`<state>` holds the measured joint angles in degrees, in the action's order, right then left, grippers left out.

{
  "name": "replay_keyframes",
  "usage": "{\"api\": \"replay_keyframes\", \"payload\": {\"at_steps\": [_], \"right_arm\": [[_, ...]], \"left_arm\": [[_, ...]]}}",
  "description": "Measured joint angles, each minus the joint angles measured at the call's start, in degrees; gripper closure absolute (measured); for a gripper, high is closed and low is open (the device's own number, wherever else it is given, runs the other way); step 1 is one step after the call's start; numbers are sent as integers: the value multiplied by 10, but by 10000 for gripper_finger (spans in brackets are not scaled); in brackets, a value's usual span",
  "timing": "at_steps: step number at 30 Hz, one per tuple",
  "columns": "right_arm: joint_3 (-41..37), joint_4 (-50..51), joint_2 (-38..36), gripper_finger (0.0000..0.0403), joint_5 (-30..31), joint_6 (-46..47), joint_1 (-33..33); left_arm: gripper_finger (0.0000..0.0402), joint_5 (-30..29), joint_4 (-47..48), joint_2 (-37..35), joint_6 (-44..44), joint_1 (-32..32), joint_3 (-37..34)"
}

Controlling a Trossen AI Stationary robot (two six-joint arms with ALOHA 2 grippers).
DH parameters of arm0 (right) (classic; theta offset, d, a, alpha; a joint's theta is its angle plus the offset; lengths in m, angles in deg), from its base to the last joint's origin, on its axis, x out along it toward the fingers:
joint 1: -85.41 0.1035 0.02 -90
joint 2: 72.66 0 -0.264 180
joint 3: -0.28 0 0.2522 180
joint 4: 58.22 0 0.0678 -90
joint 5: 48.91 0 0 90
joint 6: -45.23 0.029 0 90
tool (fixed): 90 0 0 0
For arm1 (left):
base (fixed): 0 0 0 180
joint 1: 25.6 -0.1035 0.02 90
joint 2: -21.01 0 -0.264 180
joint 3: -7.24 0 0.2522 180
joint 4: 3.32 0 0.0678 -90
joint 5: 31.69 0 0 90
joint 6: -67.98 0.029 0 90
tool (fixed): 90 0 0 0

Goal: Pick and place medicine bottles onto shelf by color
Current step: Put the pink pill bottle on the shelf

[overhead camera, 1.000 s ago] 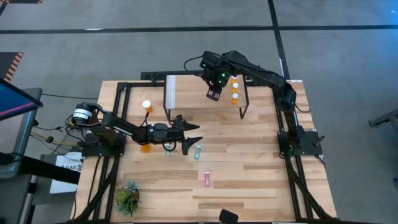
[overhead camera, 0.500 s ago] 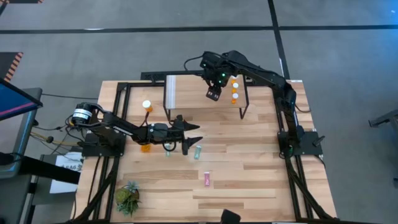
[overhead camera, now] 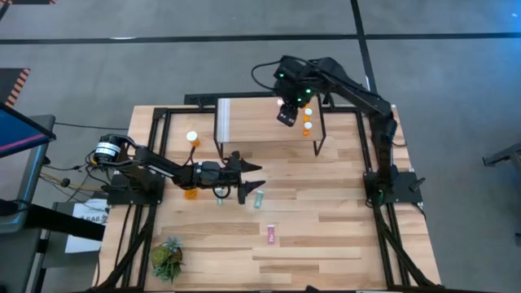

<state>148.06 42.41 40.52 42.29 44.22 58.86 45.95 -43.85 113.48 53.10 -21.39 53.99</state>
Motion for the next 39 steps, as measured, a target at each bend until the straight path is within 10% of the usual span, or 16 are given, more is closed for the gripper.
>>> {"api": "replay_keyframes", "payload": {"at_steps": [12, 24, 31, 39], "right_arm": [[-70, -122, -166, 184, 10, 21, 164], [-564, -545, -382, 197, 87, 83, 467], [-860, -924, -435, 197, 165, 146, 604], [-943, -996, -389, 198, 237, 205, 626]], "left_arm": [[129, -3, -1, 0, -1, 5, 0], [129, -36, -90, -14, 100, 62, 1], [129, -48, 65, -60, 83, 100, 45], [129, -92, 327, -16, 42, 202, 131]]}}
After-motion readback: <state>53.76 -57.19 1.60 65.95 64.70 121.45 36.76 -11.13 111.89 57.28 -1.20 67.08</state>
